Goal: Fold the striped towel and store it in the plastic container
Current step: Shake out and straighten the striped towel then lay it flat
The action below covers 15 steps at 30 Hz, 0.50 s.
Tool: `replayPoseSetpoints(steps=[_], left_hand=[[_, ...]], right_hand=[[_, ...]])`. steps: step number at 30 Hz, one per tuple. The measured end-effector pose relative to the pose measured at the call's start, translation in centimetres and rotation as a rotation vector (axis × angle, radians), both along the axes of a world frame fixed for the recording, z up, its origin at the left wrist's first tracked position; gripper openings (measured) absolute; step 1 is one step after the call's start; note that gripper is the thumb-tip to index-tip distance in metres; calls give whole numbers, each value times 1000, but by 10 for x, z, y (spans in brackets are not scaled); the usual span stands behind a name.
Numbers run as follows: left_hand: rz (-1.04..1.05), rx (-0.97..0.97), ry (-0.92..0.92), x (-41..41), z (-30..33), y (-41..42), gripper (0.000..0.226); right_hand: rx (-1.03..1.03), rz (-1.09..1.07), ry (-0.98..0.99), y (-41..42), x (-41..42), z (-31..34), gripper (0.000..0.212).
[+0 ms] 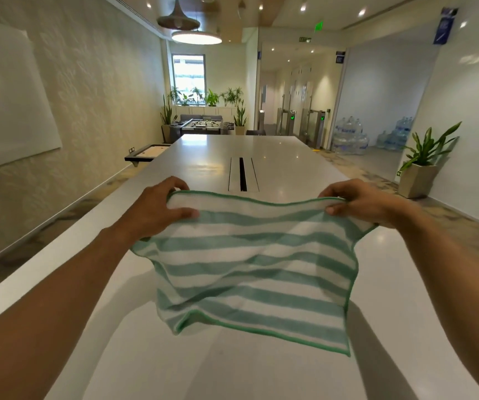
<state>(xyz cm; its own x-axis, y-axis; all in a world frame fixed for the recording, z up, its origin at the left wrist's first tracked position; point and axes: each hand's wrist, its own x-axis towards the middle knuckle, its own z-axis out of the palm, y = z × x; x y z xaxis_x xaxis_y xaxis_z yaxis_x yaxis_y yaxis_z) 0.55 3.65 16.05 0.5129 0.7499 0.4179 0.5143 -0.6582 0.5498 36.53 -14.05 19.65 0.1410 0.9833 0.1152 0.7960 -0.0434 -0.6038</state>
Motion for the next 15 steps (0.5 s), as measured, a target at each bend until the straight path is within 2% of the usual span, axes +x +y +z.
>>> replayPoseSetpoints(steps=[5,7,9,10,13,15], left_hand=[[-153,-197,49,-12,17,2,29],[-228,-298,28,-21,22,6,20],[-220,-345,-30,-26,22,15,14],[-161,-332,-78,-27,20,21,11],[56,-243,-291,-20,5,35,13],[178,-156,-380,-13,-5,37,18]], right_hand=[[-46,37,159,-13,30,1,18],[1,51,243,-17,35,-1,39],[57,31,308,-19,36,-3,61],[96,2,311,-19,35,-5,58],[253,-154,311,-11,28,-14,24],[363,-274,331,-4,24,-22,18]])
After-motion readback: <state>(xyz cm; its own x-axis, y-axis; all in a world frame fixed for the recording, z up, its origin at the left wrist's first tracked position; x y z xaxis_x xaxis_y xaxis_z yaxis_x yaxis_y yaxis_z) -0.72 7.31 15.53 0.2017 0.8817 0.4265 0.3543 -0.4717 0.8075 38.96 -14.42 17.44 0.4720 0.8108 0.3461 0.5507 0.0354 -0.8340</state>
